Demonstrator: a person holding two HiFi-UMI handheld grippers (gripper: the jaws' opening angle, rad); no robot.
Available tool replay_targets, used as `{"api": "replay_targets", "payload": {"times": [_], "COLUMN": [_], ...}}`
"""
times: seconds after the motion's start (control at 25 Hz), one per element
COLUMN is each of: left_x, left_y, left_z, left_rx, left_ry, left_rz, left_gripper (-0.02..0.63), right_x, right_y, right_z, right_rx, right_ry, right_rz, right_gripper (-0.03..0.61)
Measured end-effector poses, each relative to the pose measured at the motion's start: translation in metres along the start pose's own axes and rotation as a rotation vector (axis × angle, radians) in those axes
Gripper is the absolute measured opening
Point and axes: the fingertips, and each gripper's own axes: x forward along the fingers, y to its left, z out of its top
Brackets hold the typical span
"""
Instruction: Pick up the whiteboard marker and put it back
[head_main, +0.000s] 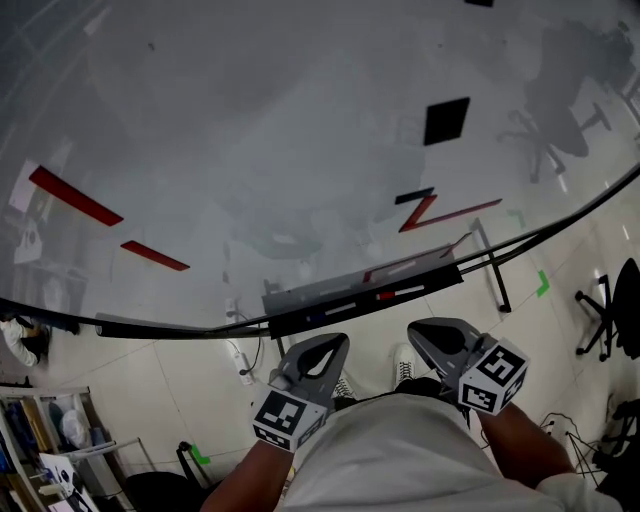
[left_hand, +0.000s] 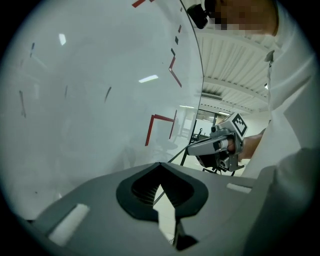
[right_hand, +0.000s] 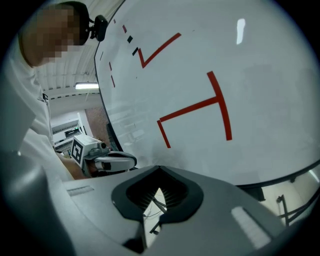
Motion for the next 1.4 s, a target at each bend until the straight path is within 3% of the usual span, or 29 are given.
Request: {"api": "replay_targets", "payload": {"times": [0.2,0.36,0.68,1.04,1.2,1.4], "left_x": [-0.007,-0.013,-0.017,-0.013,-0.017,-0.023], "left_y": [-0.004,-0.013,-0.046,-0.122,-0.148,-0.168], "left_z": [-0.01,-0.011,-0.006,-0.02,-0.027,-0.04], "left_rx": [-0.001,-0.012,-0.062,-0.103,-0.091,-0.086], "left_ry": [0.008,-0.004,-0.073,-0.102,-0.09,-0.059], "left_rz": [-0.072,-0.082,0.049,0.233,0.258,0.234], "left_gripper": [0.017,0.017,0.017,0.017,0.017,0.017], "right_x": [-0.01,-0.013,-0.044,-0.122,-0.14,-0.155], "right_y": [0.017,0.029,0.027,0.01,0.014,0.024], "right_z": [-0.002,-0.011,-0.019,-0.049,-0.059,-0.061], "right_rx": [0.011,0.002,-0.035,-0.051,-0.054,-0.034], "right_ry": [-0.044,-0.038,-0.023,-0.004,0.002,-0.028], "right_rz": [-0.072,-0.06,0.046,0.183,0.222,0.215], "right_gripper": [0.002,0.002,0.002,0.002,0.002,0.002]}}
